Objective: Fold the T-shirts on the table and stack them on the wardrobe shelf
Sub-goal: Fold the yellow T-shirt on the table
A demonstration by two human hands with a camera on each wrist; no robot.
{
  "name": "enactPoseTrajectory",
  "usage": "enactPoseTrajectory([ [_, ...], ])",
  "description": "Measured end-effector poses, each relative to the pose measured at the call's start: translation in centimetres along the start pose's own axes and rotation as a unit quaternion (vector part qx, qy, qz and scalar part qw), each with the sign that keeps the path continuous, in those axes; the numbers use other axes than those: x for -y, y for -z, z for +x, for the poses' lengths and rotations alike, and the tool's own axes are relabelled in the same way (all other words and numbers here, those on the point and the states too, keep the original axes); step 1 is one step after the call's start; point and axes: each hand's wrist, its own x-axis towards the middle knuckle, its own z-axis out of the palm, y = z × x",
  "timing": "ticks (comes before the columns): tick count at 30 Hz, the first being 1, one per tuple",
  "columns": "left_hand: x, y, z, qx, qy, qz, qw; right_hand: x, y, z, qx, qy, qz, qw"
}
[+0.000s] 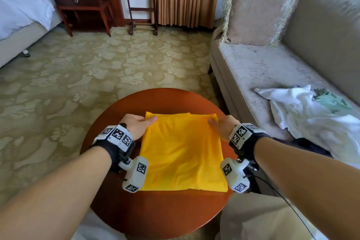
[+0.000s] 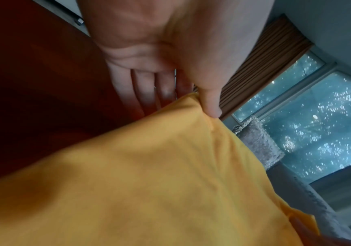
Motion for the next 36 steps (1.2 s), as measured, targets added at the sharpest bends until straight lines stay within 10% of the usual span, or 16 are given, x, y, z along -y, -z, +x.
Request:
enactPoseTrajectory([
  [16, 0.4, -0.9, 2.7, 0.083, 0.042, 0.039, 0.995, 0.0, -0.6, 2.4, 0.0, -0.078, 0.04, 0.996],
  [26, 1.6, -1.3, -2.4, 0.056, 0.09, 0.033, 0.994, 1.1, -2.4, -5.0, 0.064, -0.089, -0.099, 0.989],
  [36, 4.0, -2.9, -8.8, 0.056, 0.095, 0.224, 0.968, -1.9, -5.4, -11.2, 0.043, -0.127, -0.011, 0.991],
])
